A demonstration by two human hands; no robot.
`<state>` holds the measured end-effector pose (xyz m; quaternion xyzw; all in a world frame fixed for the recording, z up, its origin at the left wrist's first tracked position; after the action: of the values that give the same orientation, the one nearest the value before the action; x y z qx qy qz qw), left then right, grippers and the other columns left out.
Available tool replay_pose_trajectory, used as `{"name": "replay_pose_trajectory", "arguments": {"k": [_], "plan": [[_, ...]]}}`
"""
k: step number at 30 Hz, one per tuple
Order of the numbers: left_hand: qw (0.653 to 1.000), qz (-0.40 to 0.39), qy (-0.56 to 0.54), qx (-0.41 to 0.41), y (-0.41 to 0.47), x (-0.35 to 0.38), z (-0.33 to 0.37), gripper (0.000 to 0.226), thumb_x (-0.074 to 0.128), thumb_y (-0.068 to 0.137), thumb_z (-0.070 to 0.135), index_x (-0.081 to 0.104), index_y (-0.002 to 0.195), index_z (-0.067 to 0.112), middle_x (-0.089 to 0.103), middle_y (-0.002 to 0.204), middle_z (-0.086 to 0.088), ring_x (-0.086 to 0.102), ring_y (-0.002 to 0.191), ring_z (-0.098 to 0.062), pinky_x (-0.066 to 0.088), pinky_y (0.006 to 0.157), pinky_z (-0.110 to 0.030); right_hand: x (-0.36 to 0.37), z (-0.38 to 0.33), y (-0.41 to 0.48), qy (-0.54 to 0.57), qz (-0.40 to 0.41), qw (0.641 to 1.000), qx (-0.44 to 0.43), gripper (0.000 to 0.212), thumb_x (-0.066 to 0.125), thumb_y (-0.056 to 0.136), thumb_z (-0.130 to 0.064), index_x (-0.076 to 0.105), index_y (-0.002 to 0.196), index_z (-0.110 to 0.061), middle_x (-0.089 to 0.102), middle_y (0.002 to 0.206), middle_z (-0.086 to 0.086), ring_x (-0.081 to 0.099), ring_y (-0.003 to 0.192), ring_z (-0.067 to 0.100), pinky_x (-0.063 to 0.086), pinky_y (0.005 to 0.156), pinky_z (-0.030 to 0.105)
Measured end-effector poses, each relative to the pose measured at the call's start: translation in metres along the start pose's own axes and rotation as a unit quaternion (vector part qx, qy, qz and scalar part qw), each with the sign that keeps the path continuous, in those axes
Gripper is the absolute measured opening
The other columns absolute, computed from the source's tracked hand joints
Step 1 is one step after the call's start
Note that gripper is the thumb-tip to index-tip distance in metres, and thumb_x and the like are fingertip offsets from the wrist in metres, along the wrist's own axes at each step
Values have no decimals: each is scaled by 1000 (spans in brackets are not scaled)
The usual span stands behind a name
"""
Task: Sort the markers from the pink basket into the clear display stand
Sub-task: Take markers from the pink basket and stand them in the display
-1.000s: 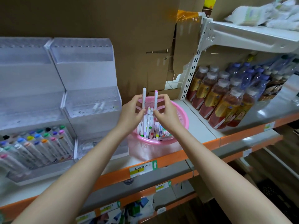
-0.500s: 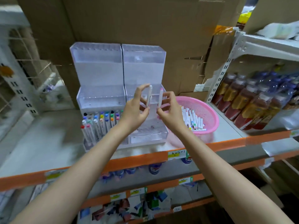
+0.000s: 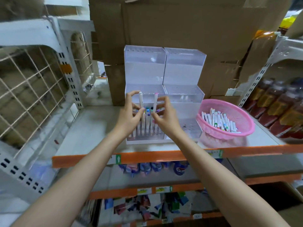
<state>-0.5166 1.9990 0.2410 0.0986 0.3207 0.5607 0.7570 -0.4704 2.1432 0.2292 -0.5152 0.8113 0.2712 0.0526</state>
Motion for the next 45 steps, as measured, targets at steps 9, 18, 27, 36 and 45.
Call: {"name": "replay_pose_trajectory", "arguments": {"k": [9,18,27,36,45], "plan": [[999,6,-48,6,-1,-14,-3,51,63,87,6,35,119,35,59,82,-7,66,72,-19,58,70,-44,23,-24,-1,-29,-25,997,-61,77,64,87,2,28,144,-34,53,83,-1,63,68,17,58,62,34],[999,5,-2,41,4,-12,1,51,66,85,5,42,126,22,65,82,-3,67,76,-15,57,72,-39,18,-19,-3,-53,21,995,-82,61,66,87,-3,38,135,-29,55,80,8,63,63,20,56,55,28],[999,20,-1,34,-1,-14,-8,33,69,83,6,52,110,12,66,74,-2,67,71,-12,56,72,-30,21,-18,-6,-55,24,995,-81,48,66,86,-2,44,126,-19,50,76,-8,61,69,21,48,54,23],[999,33,24,34,-3,-12,-5,22,72,82,9,56,96,11,64,79,2,65,72,-7,54,70,-25,26,-11,-7,-79,21,993,-82,42,67,86,-5,46,119,-18,52,78,-10,55,69,3,43,57,18],[997,13,52,51,-7,-9,-12,19,74,80,8,60,93,10,69,77,-1,67,74,-11,56,73,-30,25,-11,-10,-90,12,992,-82,33,67,87,-7,45,112,-13,53,82,-11,55,69,4,43,59,22]]}}
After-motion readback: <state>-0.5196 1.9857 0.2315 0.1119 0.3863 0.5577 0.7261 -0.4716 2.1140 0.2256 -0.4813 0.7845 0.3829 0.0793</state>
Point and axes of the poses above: each hand's wrist, its own y-axis towards the middle knuckle, its own x-axis out of the palm, z = x × y, the point moved 4 cm from there along y, towards the middle knuckle
